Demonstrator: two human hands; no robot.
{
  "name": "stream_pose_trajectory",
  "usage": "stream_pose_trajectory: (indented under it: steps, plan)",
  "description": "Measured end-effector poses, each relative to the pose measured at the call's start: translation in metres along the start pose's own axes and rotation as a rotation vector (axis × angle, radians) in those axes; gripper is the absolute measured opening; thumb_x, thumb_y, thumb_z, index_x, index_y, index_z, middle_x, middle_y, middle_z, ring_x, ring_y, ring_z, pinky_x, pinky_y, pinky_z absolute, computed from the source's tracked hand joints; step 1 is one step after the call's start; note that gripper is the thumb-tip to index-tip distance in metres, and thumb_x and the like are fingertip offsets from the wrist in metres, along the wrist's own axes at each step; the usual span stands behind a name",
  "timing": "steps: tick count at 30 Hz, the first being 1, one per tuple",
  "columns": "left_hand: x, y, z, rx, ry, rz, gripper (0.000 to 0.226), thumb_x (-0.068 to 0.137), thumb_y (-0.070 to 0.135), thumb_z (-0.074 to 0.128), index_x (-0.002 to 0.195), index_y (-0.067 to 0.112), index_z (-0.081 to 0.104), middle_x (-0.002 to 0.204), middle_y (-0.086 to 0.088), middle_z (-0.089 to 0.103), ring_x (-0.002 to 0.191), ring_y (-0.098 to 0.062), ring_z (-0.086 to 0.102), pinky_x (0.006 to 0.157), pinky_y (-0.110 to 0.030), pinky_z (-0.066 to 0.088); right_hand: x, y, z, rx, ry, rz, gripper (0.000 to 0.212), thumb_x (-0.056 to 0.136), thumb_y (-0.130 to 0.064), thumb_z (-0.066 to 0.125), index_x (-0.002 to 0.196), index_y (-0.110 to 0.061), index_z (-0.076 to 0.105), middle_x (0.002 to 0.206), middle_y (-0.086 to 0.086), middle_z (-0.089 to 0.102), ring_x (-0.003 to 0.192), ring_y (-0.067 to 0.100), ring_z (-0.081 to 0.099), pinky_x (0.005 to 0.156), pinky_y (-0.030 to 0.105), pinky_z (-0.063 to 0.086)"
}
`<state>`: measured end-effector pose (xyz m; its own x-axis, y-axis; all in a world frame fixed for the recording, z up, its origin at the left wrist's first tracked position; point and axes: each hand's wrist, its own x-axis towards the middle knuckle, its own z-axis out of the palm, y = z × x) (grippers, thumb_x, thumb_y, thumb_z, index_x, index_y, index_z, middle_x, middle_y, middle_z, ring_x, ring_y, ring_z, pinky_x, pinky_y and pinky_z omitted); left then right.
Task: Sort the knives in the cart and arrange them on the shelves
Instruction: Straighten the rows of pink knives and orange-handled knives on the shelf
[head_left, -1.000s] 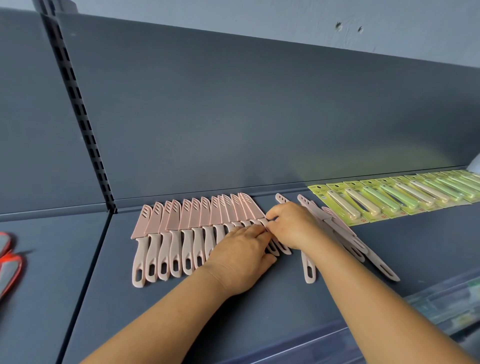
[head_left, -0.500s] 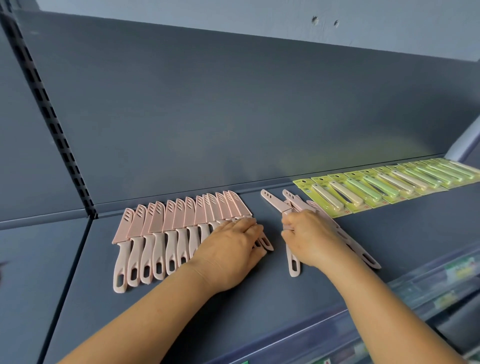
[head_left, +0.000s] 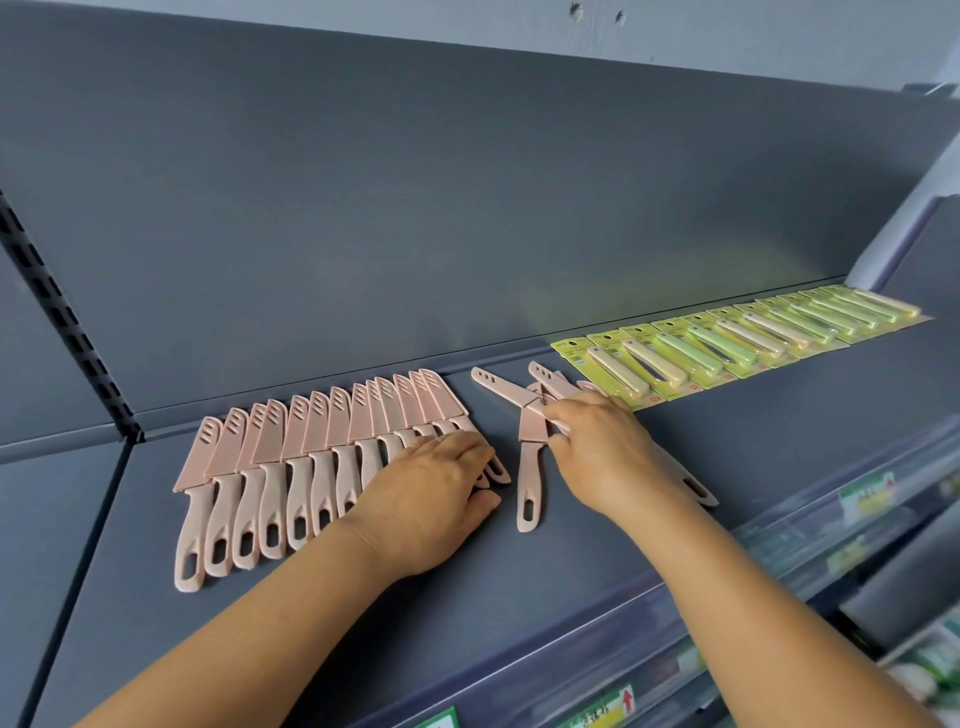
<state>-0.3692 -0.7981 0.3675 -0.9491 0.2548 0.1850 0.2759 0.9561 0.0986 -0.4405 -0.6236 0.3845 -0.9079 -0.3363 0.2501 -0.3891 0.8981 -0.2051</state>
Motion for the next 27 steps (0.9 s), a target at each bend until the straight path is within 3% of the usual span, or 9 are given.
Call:
stream_pose_trajectory:
  steps: [7, 12, 15, 17, 19, 21, 24, 27]
  plan:
    - [0.000, 0.003, -0.001, -0.001, -0.004, -0.007, 0.047, 0.097, 0.042, 0.039, 0.140, 0.021, 0.039, 0.147, 0.007, 0.034, 0.130, -0.017, 0.037, 0.106, -0.021, 0.016, 0.015, 0.000, 0.005, -0.196, -0.086, 0.042, 0.036, 0.090, -0.013, 0.057, 0.125, -0.018, 0.054, 0.123, 0.006, 0.054, 0.115, 0.025, 0.046, 0.088, 0.037, 0.048]
    - [0.000, 0.003, -0.002, -0.008, -0.008, -0.013, 0.047, 0.097, 0.042, 0.039, 0.140, 0.021, 0.039, 0.148, 0.006, 0.033, 0.131, -0.017, 0.035, 0.108, -0.022, 0.015, 0.023, -0.008, -0.003, -0.299, -0.072, 0.049, 0.031, 0.093, -0.012, 0.055, 0.123, -0.013, 0.055, 0.111, 0.008, 0.060, 0.103, 0.025, 0.055, 0.076, 0.033, 0.051]
    - [0.000, 0.003, -0.001, -0.018, -0.007, -0.017, 0.047, 0.097, 0.041, 0.039, 0.139, 0.020, 0.039, 0.148, 0.006, 0.034, 0.131, -0.017, 0.035, 0.108, -0.022, 0.015, 0.026, -0.013, -0.010, -0.023, -0.067, 0.123, 0.026, 0.090, -0.011, 0.056, 0.116, -0.017, 0.060, 0.100, 0.005, 0.066, 0.088, 0.024, 0.060, 0.066, 0.032, 0.049]
    - [0.000, 0.003, -0.001, -0.026, -0.005, -0.018, 0.048, 0.097, 0.041, 0.039, 0.139, 0.020, 0.040, 0.147, 0.005, 0.034, 0.131, -0.018, 0.035, 0.108, -0.023, 0.014, 0.028, -0.020, -0.012, 0.307, -0.123, 0.174, 0.027, 0.086, -0.012, 0.056, 0.110, -0.023, 0.065, 0.092, 0.000, 0.068, 0.077, 0.020, 0.059, 0.058, 0.024, 0.046]
    - [0.000, 0.003, -0.001, -0.028, -0.005, -0.018, 0.049, 0.097, 0.041, 0.039, 0.140, 0.019, 0.039, 0.148, 0.004, 0.034, 0.132, -0.018, 0.034, 0.109, -0.023, 0.014, 0.027, -0.028, -0.010, 0.472, -0.168, 0.213, 0.031, 0.084, -0.016, 0.056, 0.111, -0.029, 0.065, 0.094, -0.004, 0.067, 0.074, 0.013, 0.059, 0.050, 0.018, 0.044]
    - [0.000, 0.002, 0.000, -0.024, -0.005, -0.019, 0.049, 0.096, 0.042, 0.039, 0.140, 0.019, 0.039, 0.148, 0.003, 0.034, 0.132, -0.019, 0.034, 0.109, -0.024, 0.014, 0.026, -0.037, -0.005, 0.541, -0.193, 0.247, 0.031, 0.084, -0.017, 0.056, 0.110, -0.030, 0.066, 0.094, -0.005, 0.067, 0.076, 0.010, 0.060, 0.058, 0.018, 0.049]
    - [0.000, 0.001, 0.001, -0.020, -0.008, -0.016, 0.049, 0.096, 0.042, 0.039, 0.140, 0.019, 0.040, 0.147, 0.002, 0.035, 0.132, -0.019, 0.035, 0.110, -0.026, 0.016, 0.026, -0.046, -0.001, 0.582, -0.200, 0.280, 0.029, 0.084, -0.017, 0.057, 0.109, -0.028, 0.068, 0.097, -0.002, 0.069, 0.089, 0.019, 0.064, 0.082, 0.033, 0.054]
    - [0.001, 0.001, 0.001, -0.018, -0.005, -0.010, 0.048, 0.096, 0.042, 0.039, 0.139, 0.019, 0.040, 0.146, 0.002, 0.036, 0.131, -0.019, 0.036, 0.110, -0.026, 0.016, 0.026, -0.051, -0.001, 0.530, -0.213, 0.247, 0.031, 0.086, -0.014, 0.055, 0.113, -0.023, 0.068, 0.110, 0.003, 0.069, 0.101, 0.024, 0.062, 0.089, 0.034, 0.051]
